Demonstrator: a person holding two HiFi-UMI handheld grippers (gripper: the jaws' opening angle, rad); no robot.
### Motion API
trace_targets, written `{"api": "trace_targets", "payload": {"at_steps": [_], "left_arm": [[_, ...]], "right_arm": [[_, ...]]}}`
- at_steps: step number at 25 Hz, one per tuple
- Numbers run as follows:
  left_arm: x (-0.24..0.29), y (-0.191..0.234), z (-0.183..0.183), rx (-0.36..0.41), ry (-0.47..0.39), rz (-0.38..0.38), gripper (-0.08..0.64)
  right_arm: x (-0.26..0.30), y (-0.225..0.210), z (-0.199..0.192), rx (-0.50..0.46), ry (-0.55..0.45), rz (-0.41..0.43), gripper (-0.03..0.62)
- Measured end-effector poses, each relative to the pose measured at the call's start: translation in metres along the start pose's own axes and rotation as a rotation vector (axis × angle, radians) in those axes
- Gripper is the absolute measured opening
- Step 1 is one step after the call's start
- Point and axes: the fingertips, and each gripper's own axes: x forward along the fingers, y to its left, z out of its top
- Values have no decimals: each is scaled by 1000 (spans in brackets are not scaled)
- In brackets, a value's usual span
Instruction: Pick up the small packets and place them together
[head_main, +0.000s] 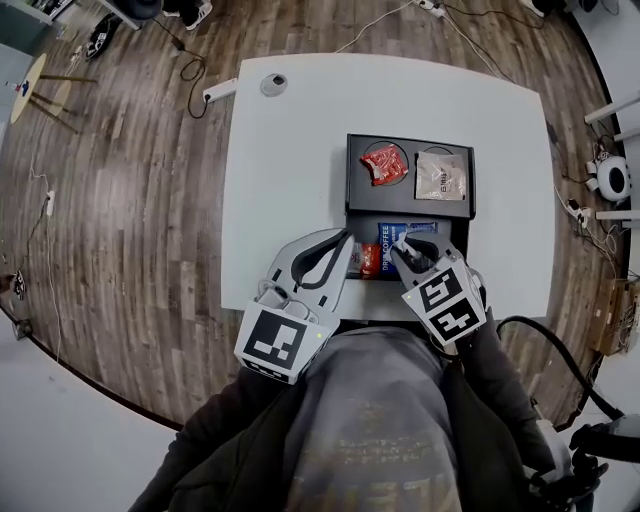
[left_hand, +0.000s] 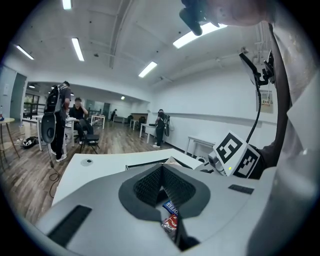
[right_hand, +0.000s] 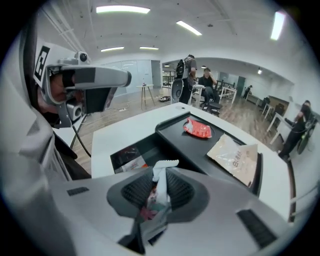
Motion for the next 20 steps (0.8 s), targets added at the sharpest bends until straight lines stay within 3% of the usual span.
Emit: {"api": "trace_targets", "payload": {"at_steps": [5, 10, 14, 20], "left_arm": [[-1, -1, 7, 11, -23, -14, 3], [-1, 9, 13, 3, -36, 14, 3], [1, 23, 12, -10, -25, 47, 3], [11, 44, 8, -45, -3, 82, 3]], "right_arm": [[-28, 0, 36, 27, -105, 13, 83], [-57, -52, 71, 37, -188, -107, 83], [-61, -103, 79, 28, -174, -204, 84], [-31, -142, 76, 41, -117, -214, 86]]}}
